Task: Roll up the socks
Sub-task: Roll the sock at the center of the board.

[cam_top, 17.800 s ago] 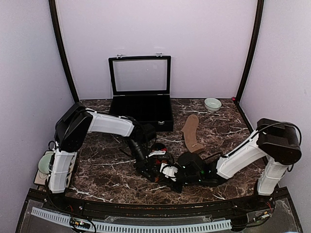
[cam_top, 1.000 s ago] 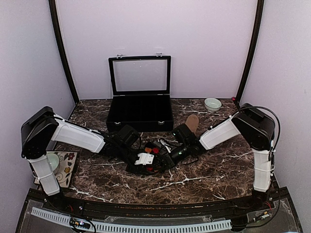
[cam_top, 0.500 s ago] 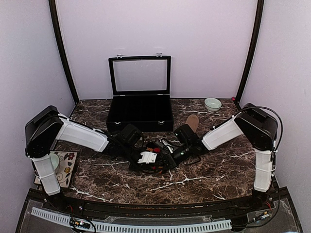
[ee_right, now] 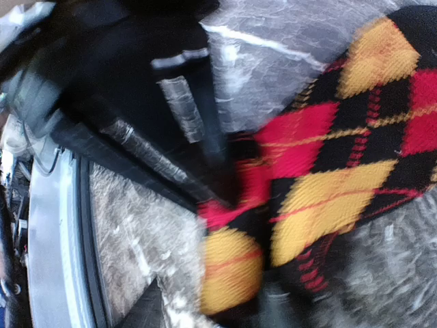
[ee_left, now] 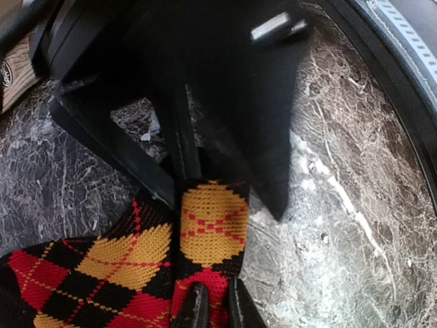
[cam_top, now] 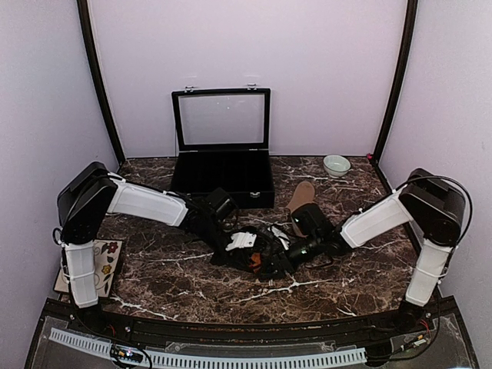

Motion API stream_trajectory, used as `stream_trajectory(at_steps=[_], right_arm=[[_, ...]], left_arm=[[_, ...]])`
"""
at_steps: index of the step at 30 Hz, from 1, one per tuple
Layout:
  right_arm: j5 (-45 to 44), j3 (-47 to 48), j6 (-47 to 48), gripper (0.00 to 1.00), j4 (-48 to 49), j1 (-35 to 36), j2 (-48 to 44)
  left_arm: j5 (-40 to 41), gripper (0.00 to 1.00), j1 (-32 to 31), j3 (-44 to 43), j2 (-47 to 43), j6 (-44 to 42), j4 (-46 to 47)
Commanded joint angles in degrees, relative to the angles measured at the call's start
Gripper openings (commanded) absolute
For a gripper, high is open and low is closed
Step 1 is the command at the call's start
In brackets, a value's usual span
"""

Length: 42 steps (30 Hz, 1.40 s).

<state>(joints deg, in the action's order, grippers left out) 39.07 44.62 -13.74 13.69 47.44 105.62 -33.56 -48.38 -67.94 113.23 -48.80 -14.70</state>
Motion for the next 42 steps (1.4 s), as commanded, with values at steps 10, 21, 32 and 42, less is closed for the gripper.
stream_trajectory(at_steps=[10, 21, 32, 42], right_arm=[[-20.6, -16.3, 13.6, 0.99, 6.1, 6.0, -20.9], [-46.2, -28.1, 3.8, 0.99, 27.0, 6.0, -36.2], [-30.7, -24.1, 25.4, 0.67, 18.9, 9.7, -29.2], [-26.4, -15.0, 35.5, 0.47, 14.6, 11.9, -18.2]], left_arm=[[-8.4, 0.13, 4.7, -11.6, 13.0, 3.6, -26.9], [-9.7, 0.14, 5.6, -17.4, 19.1, 6.4, -32.3], [-9.3, 0.14, 5.7, -20.6, 22.8, 8.3, -33.4], [-5.4, 0.17, 5.8, -23.1, 25.9, 10.9, -33.5]])
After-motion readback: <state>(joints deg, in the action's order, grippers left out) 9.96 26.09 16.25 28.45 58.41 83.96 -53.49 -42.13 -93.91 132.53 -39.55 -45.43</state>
